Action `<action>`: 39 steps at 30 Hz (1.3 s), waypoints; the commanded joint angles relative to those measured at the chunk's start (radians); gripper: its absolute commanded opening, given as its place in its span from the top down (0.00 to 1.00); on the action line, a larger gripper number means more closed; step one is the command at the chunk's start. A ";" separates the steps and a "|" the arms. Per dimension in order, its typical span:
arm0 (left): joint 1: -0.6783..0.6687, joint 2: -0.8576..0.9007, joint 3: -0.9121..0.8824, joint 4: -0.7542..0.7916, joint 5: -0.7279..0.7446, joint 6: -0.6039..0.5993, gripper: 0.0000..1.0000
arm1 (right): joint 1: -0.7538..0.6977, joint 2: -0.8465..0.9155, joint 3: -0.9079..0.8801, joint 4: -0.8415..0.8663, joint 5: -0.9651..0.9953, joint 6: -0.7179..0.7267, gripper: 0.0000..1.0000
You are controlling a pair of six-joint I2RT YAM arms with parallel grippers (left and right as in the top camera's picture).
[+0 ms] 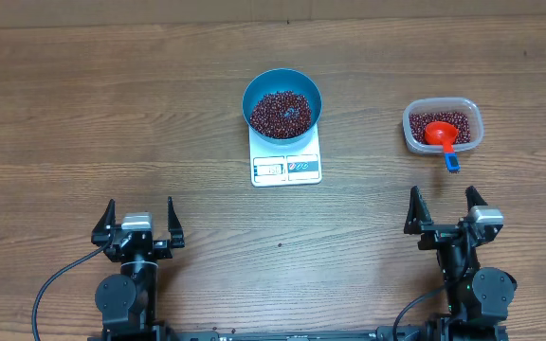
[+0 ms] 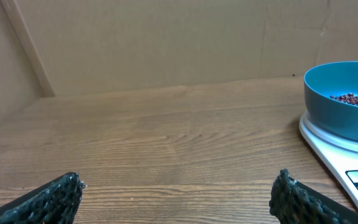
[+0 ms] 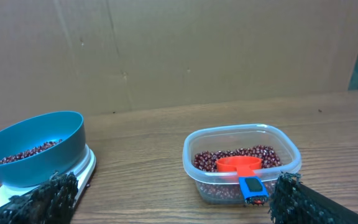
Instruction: Scoop item into bowl and weigh 150g on scale
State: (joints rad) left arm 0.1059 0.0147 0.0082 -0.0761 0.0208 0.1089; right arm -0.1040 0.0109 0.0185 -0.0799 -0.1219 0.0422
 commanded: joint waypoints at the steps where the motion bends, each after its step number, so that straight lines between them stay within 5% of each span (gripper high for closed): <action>1: 0.007 -0.011 -0.004 -0.002 -0.008 0.019 0.01 | 0.006 -0.009 -0.011 -0.003 0.045 0.053 0.00; 39: 0.007 -0.011 -0.004 -0.002 -0.008 0.019 0.01 | 0.006 -0.009 -0.010 -0.001 0.058 0.092 0.00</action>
State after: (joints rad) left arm 0.1059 0.0147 0.0082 -0.0761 0.0208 0.1089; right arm -0.1040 0.0109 0.0185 -0.0834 -0.0734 0.1280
